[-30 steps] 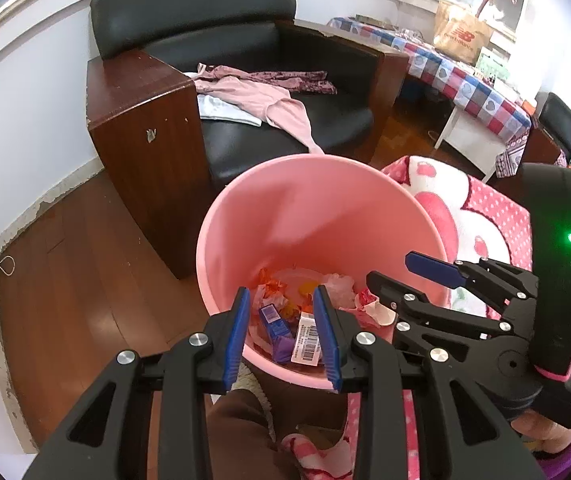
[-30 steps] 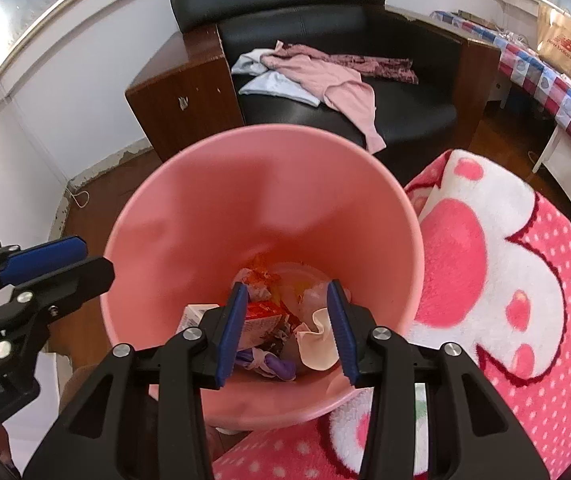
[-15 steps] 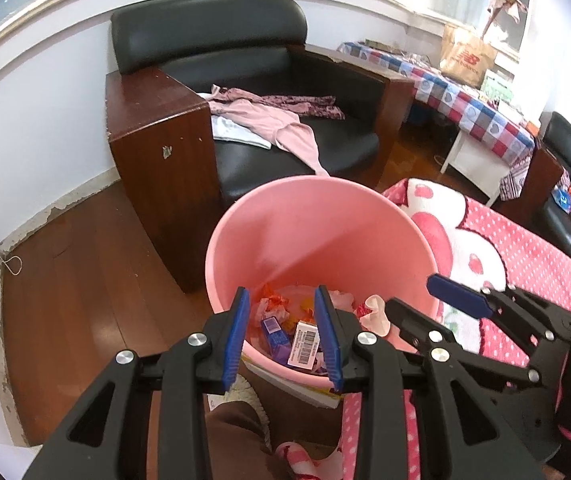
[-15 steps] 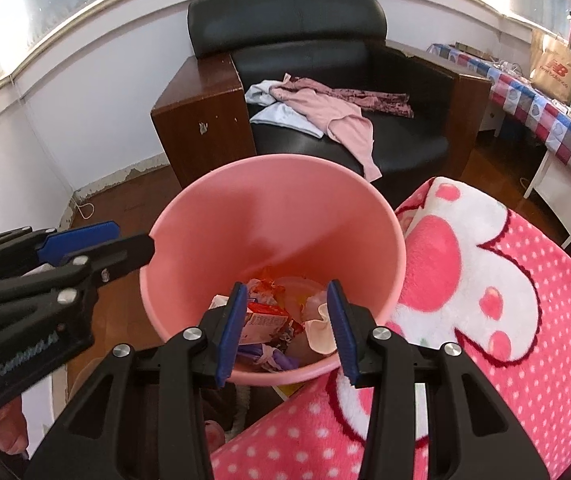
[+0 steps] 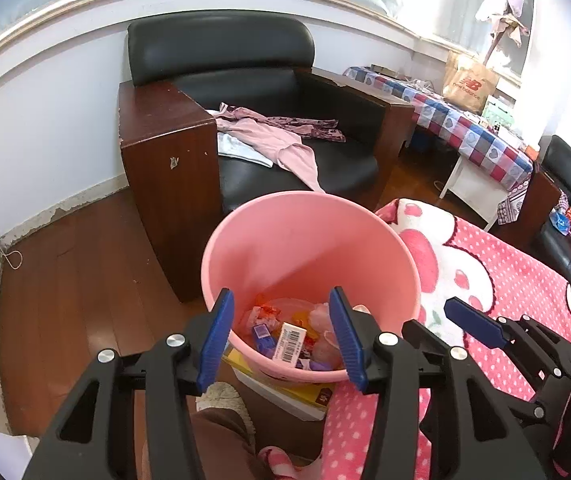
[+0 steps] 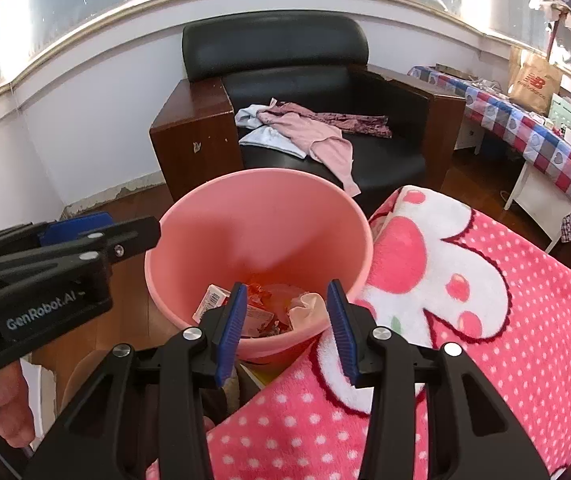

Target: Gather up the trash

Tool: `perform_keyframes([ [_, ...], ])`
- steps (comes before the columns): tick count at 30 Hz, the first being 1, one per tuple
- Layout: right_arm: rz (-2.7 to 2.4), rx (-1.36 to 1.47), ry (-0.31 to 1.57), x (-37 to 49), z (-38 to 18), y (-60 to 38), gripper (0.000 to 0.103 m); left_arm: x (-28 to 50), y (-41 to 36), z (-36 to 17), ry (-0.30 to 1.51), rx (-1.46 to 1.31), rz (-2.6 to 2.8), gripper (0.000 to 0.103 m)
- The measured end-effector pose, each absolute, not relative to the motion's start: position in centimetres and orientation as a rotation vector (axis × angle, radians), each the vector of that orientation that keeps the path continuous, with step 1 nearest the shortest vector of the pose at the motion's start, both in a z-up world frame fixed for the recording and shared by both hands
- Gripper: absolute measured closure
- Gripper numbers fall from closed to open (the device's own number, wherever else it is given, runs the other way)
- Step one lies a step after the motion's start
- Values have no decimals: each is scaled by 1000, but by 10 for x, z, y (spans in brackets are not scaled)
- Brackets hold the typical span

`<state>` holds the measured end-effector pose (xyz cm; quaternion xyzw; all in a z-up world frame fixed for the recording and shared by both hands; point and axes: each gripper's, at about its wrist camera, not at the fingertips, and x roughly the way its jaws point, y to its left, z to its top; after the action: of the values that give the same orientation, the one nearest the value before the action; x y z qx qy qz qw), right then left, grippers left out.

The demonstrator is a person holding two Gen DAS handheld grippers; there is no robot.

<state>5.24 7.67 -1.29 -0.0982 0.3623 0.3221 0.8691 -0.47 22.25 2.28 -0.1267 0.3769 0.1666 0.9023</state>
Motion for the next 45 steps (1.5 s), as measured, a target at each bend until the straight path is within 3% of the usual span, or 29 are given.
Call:
perform_keyframes([
  [45,619,-139,657,26,-8,38,61,-26,194,25,673,-219,360,62],
])
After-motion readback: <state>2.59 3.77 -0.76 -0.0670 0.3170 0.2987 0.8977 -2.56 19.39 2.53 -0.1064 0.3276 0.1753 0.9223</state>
